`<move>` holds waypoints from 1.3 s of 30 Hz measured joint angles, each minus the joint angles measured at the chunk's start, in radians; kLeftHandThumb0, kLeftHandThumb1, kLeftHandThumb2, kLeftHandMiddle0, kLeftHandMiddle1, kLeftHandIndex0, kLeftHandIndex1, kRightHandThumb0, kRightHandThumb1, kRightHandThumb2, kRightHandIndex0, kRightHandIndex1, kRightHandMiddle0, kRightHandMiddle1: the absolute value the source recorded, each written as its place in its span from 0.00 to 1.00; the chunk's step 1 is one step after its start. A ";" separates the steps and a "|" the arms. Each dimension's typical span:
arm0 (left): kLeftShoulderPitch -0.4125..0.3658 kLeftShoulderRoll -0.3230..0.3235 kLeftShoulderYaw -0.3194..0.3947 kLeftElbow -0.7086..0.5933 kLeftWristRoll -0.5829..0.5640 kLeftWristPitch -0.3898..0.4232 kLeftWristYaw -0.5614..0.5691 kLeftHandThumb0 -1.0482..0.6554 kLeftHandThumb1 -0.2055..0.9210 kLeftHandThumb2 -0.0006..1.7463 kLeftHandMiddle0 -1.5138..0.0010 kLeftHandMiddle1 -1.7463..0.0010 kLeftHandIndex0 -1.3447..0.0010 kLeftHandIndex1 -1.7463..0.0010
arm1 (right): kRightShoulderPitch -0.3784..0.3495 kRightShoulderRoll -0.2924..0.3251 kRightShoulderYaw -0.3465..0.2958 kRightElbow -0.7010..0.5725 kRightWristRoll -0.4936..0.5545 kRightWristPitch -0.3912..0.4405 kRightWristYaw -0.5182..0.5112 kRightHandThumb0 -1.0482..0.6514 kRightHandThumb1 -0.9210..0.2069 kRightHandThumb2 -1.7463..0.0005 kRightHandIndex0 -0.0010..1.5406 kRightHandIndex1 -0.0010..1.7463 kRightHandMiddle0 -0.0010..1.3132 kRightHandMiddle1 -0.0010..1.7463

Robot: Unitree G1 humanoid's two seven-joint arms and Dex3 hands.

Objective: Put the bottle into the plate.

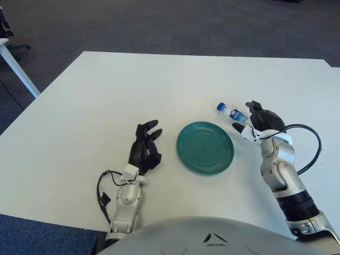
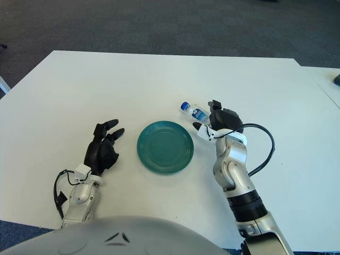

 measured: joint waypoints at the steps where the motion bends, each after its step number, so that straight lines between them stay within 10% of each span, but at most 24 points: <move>1: 0.004 0.000 0.000 -0.004 0.000 0.001 0.000 0.16 1.00 0.59 0.73 0.63 0.92 0.34 | 0.000 0.000 -0.003 0.000 0.000 -0.004 -0.003 0.00 0.00 0.63 0.22 0.07 0.00 0.42; 22: 0.030 0.007 -0.013 -0.008 0.001 -0.052 -0.002 0.15 1.00 0.61 0.75 0.63 0.92 0.33 | 0.006 -0.024 -0.039 0.000 0.027 -0.019 -0.023 0.00 0.00 0.66 0.12 0.31 0.00 0.55; 39: 0.049 0.019 -0.028 0.013 0.004 -0.142 -0.014 0.16 1.00 0.63 0.77 0.65 0.92 0.33 | 0.030 -0.034 -0.039 0.010 0.033 -0.020 -0.003 0.00 0.00 0.64 0.10 0.20 0.00 0.34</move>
